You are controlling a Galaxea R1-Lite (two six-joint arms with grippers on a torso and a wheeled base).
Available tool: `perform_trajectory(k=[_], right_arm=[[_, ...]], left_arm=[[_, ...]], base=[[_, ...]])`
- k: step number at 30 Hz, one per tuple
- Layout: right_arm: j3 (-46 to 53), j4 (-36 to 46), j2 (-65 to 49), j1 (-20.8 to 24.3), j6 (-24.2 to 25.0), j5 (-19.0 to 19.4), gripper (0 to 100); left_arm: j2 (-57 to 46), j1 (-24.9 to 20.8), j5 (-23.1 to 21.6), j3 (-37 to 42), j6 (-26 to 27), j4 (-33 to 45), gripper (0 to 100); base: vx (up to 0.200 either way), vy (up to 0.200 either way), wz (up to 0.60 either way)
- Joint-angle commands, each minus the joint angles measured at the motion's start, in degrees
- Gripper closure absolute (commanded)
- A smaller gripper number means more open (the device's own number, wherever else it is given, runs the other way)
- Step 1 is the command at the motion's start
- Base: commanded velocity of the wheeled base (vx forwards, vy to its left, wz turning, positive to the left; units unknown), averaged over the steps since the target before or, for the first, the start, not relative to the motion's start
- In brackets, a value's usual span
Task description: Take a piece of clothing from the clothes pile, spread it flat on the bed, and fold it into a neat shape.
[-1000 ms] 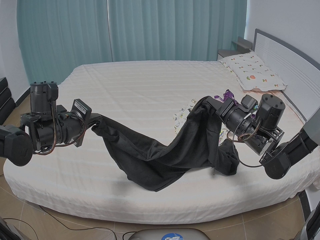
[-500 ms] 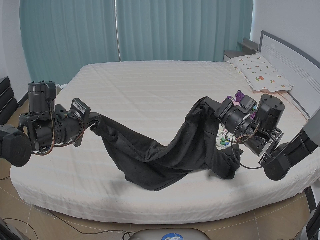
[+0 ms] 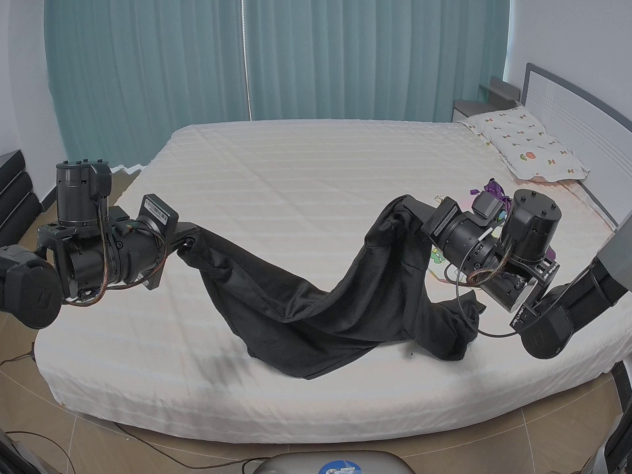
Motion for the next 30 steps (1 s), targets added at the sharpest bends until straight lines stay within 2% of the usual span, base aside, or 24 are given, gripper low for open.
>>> perform_trajectory(k=[1, 4, 11, 21, 25, 27, 29, 30], right_arm=[[0.6, 0.0, 0.2, 0.4, 0.0, 0.1, 100], [1.0, 0.0, -0.2, 0.5, -0.1, 0.2, 100], [2.6, 0.0, -3.2, 3.1, -0.4, 0.2, 100], [3.9, 0.9, -13.1, 6.6, -0.5, 0.6, 100], [3.5, 1.3, -16.4, 6.4, -1.7, 0.6, 100], [2.2, 2.7, -18.8, 5.6, -1.9, 0.9, 100], [0.1, 6.0, -21.1, 4.2, -1.8, 1.5, 100], [-2.6, 10.7, -23.5, 3.1, -1.7, 1.9, 100]], left_arm=[[0.3, -0.1, -0.1, 0.2, 0.0, 0.0, 100], [0.3, -0.1, 0.0, 0.2, 0.0, 0.0, 100], [-0.5, -0.4, 0.0, 0.4, 0.0, 0.0, 100], [-5.4, -1.7, 0.2, 0.6, -0.1, 0.5, 100], [-6.7, -1.7, 0.5, 0.5, -0.2, 0.2, 100], [-7.2, -1.6, 0.6, -0.2, -0.2, 0.3, 100], [-7.5, -1.2, 0.6, -1.4, -0.1, 0.5, 100], [-8.2, -0.7, 0.6, -3.8, 0.0, 0.9, 100]], base=[[0.0, 0.0, 0.0], [0.0, 0.0, 0.0], [-0.2, 0.0, 0.0], [-0.2, 0.0, 0.0], [-0.2, 0.0, 0.0], [0.0, 0.0, 0.0], [0.0, 0.0, 0.0], [0.0, 0.0, 0.0]])
